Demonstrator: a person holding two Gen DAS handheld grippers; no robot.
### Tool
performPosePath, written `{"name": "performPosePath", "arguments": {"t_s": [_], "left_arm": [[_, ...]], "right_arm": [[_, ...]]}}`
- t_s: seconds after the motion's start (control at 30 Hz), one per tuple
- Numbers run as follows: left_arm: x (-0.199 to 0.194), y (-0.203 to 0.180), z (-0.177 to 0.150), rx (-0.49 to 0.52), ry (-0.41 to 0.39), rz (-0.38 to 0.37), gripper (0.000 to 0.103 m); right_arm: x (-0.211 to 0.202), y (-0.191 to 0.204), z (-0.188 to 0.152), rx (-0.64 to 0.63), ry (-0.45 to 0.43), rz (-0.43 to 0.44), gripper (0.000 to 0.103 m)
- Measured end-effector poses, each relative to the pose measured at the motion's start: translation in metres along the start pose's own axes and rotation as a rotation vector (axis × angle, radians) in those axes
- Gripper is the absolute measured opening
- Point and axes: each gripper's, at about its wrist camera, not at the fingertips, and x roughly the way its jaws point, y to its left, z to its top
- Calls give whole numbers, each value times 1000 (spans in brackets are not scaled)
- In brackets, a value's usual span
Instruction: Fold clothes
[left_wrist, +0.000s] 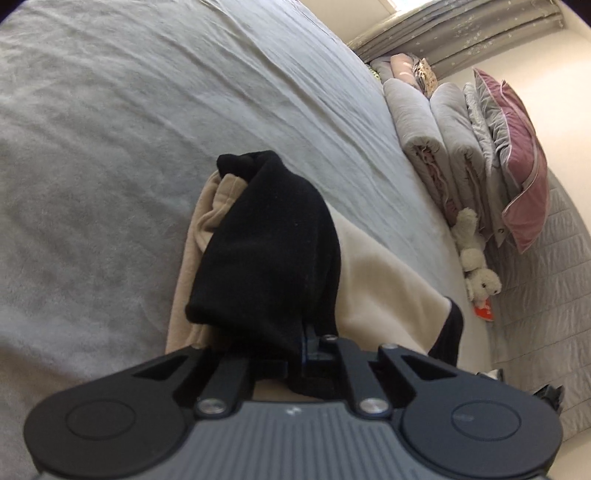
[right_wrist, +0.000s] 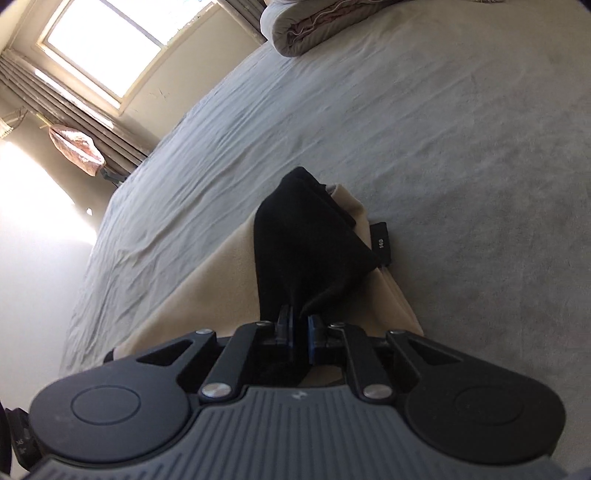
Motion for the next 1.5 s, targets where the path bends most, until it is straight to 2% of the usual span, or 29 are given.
{"name": "performPosePath", "arguments": {"t_s": [0.1, 0.17, 0.27, 0.3, 0.33, 0.37, 0.5, 0.6, 0.7, 0.8, 0.87, 0.97, 1.1, 1.23, 1.3, 1.37, 1.43, 1.5], "left_arm": [[1, -1, -2, 45, -17, 8, 8], [-4, -2, 0, 58, -21, -6, 9], [-12, -5, 1, 76, -14, -24, 26], [-16, -7, 1, 84, -10, -35, 38], [-21, -8, 1, 96, -8, -43, 46], [-26, -11, 2, 116, -9, -47, 47], [-52, -17, 7, 198, -69, -41, 51], [-65, -16, 18, 210, -141, -14, 51], [-66, -16, 28, 200, -186, -9, 50], [-61, -28, 29, 264, -218, 36, 48], [-60, -36, 28, 319, -204, 60, 48], [-58, -38, 27, 385, -134, 93, 48], [-49, -25, 24, 424, 1, 133, 48], [-64, -21, 24, 478, -17, 149, 51], [-75, -18, 27, 475, -46, 147, 52], [-84, -11, 34, 429, -75, 137, 54], [-89, -3, 40, 365, -96, 117, 57], [-85, 7, 47, 266, -90, 68, 57]], "right_arm": [[7, 2, -7, -65, 5, -30, 9], [2, 8, -7, -121, 0, -35, 11], [-8, 14, -7, -187, -9, -38, 20], [-12, 15, -7, -203, -15, -37, 22], [-17, 16, -6, -218, -22, -36, 23], [-22, 19, -7, -243, -35, -35, 23], [-37, 33, -12, -356, -97, -37, 30], [-36, 48, -15, -436, -153, -49, 31], [-28, 59, -13, -492, -198, -40, 31], [-18, 70, -15, -539, -214, -11, 31], [-10, 77, -19, -580, -218, -3, 31], [-1, 87, -23, -634, -218, 5, 31], [5, 89, -25, -668, -190, 8, 31], [5, 84, -24, -694, -190, -20, 31], [2, 80, -20, -690, -207, -46, 31], [-2, 73, -12, -645, -222, -82, 34], [-9, 60, 0, -549, -219, -95, 36], [-15, 44, 10, -434, -184, -72, 37]]}}
